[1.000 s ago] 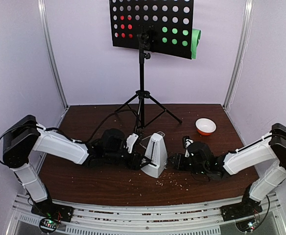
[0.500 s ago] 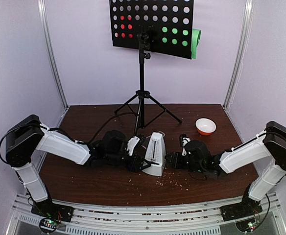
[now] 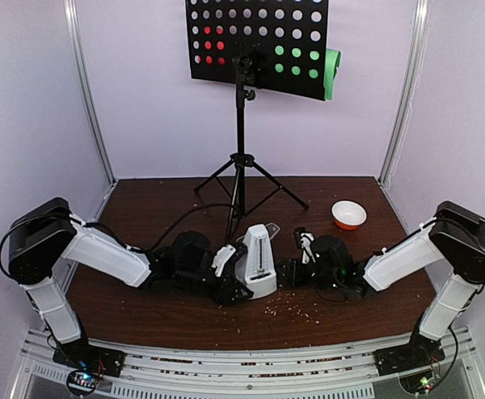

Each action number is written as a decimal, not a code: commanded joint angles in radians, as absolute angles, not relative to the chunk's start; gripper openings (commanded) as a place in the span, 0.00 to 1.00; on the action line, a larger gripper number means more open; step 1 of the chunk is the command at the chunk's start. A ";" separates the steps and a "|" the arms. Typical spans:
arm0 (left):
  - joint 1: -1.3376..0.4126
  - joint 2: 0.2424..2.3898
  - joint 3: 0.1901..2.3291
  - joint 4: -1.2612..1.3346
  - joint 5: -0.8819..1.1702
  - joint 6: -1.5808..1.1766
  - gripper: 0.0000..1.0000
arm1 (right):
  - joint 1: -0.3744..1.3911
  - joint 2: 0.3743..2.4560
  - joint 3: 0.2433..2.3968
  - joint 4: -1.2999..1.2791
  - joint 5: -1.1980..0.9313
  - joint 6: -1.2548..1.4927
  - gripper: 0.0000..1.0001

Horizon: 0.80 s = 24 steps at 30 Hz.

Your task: Pack up the instrument practice props

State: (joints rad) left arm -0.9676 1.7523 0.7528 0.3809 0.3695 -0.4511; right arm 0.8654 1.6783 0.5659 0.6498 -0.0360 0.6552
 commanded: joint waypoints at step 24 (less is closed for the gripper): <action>-0.637 1.137 0.979 -0.093 0.057 -0.189 0.91 | 0.745 1.509 0.747 0.293 0.197 0.732 0.75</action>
